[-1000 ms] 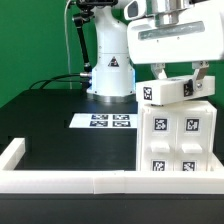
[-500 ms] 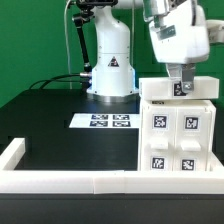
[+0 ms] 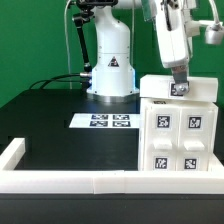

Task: Assemble cabinet

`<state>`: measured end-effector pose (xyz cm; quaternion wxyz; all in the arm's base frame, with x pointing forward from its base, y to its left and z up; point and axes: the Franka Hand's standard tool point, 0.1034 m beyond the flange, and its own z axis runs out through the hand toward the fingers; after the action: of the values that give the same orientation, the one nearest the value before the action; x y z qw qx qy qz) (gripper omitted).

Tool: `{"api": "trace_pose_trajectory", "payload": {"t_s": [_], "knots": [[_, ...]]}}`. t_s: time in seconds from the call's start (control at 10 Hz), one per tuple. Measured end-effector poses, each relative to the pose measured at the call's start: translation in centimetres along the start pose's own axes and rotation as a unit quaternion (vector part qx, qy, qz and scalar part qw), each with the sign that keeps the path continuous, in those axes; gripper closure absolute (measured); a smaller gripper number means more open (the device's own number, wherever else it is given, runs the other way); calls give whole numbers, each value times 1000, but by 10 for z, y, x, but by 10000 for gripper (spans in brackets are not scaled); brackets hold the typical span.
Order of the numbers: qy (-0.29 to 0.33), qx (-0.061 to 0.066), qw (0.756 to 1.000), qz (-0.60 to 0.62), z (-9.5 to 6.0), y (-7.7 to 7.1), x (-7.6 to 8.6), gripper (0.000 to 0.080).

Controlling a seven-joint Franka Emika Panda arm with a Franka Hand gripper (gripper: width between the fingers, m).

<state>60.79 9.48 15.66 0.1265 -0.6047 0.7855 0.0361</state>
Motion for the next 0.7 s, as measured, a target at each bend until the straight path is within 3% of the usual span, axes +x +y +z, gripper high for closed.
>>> {"api": "trace_pose_trajectory", "payload": {"t_s": [0.1, 0.2, 0.3, 0.5, 0.7], "knots": [[-2, 1, 1000, -18, -8, 0, -3, 152], [-5, 5, 1000, -27, -16, 0, -6, 29], [-10, 8, 999, -30, -23, 2, -8, 6], [-16, 14, 999, -31, -34, 4, -11, 2], [-15, 12, 998, -53, -31, 5, -11, 2]]}}
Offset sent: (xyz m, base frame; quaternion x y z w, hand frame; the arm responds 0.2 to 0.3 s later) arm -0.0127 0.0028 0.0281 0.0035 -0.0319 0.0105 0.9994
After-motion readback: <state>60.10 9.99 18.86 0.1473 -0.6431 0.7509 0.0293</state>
